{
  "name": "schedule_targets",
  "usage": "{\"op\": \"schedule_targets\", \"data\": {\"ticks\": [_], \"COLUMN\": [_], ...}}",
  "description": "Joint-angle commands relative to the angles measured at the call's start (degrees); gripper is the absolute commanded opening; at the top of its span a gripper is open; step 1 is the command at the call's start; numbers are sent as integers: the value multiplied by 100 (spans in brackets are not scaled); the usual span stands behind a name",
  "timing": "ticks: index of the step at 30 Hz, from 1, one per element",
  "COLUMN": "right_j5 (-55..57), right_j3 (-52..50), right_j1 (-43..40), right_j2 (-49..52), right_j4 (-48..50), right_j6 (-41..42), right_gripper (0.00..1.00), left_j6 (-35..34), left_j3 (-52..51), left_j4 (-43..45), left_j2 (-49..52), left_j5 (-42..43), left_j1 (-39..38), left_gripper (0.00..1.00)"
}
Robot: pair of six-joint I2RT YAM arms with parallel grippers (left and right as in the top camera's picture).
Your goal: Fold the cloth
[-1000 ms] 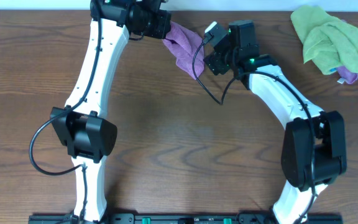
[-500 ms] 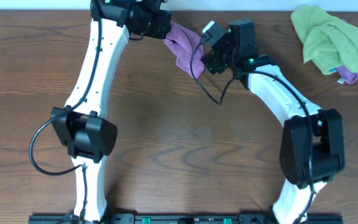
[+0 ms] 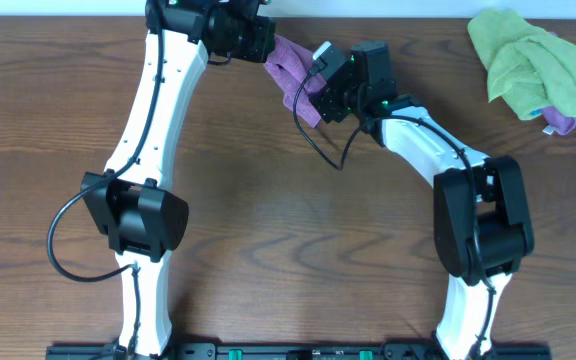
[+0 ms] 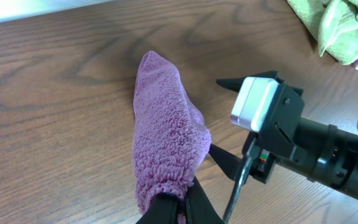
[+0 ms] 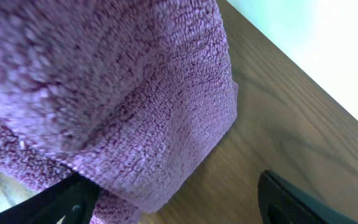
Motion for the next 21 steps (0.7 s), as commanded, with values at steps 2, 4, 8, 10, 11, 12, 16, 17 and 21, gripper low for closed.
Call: {"op": "schedule_targets", "data": {"ticks": [2,4,8,10,11,12,16,17,21], "right_j5": [44,181,240,264,297,310,553,721,1071], "right_j3": [90,90,90,90,90,92,103,138,319], "right_j1": [85,81,81,79,74,70,70,68,42], "right_j2": [271,334,455,466,466,466,466,463,415], "right_j4": [188,361,649,678,686,713,822,828,721], "right_j6": [120,120,120,120,120,120,125,170,186], "right_gripper": [77,73,56,48,41,29,1,1,1], "left_j6": [11,11,-4,-4,-4,-4,-2,0,118], "left_j3": [-26,-26,-26,-26,-26,-26,-26,-26,-26], "left_j4": [9,7,9,9,9,9,9,7,-7], "left_j2": [52,52,52,52,52,52,52,52,52], "left_j5": [-9,17,28,28,28,28,28,26,-68], "left_j1": [-17,-17,-17,-17,-17,-17,-17,-17,2], "left_gripper": [6,6,6,6,6,6,6,6,6]}}
